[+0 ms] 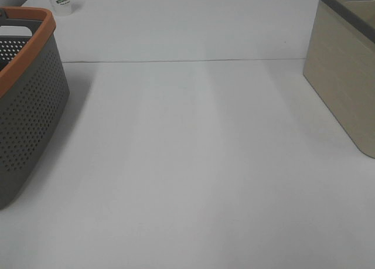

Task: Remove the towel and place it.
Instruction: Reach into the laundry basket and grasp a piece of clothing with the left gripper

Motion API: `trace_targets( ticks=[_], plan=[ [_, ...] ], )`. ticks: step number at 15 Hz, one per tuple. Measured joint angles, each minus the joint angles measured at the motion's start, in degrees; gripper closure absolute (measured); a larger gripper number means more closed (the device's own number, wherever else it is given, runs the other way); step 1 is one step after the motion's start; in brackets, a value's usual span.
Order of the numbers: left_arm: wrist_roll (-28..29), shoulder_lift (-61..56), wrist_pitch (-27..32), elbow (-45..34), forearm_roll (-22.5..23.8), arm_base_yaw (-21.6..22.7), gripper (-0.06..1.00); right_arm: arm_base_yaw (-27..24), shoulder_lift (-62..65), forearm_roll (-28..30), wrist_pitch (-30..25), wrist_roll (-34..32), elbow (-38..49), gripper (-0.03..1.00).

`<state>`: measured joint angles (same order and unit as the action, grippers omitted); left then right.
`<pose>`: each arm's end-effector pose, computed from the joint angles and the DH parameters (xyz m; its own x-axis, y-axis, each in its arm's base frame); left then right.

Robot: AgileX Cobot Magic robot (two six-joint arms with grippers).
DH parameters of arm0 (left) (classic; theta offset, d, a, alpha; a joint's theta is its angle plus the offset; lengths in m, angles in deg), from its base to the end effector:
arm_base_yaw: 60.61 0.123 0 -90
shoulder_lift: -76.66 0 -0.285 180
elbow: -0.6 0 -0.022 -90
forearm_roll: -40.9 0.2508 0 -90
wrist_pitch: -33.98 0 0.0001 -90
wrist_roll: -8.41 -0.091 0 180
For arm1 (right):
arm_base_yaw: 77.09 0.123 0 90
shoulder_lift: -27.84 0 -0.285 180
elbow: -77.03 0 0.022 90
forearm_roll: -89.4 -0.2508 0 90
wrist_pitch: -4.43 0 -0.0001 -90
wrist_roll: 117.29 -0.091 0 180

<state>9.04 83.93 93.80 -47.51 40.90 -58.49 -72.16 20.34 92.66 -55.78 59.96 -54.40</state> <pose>-0.0065 -0.0002 0.2808 -0.4251 -0.0267 -0.9048 -0.0417 0.9991 -0.0099 -0.0049 -0.0049 0.2782 -0.4412 -0.0183 -0.8972 -0.0330 0.9994 -0.0041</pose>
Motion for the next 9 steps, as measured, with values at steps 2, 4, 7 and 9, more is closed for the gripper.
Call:
trace_targets(
  ticks=[2, 4, 7, 9],
  plan=[
    [0.0, 0.0, 0.0, 0.0, 0.0, 0.0, -0.04, 0.0, 0.0, 0.0, 0.0, 0.0, 0.0, 0.0],
    [0.0, 0.0, 0.0, 0.0, 0.0, 0.0, -0.04, 0.0, 0.0, 0.0, 0.0, 0.0, 0.0, 0.0],
    [0.0, 0.0, 0.0, 0.0, 0.0, 0.0, -0.04, 0.0, 0.0, 0.0, 0.0, 0.0, 0.0, 0.0],
    [0.0, 0.0, 0.0, 0.0, 0.0, 0.0, -0.04, 0.0, 0.0, 0.0, 0.0, 0.0, 0.0, 0.0]
  ],
)
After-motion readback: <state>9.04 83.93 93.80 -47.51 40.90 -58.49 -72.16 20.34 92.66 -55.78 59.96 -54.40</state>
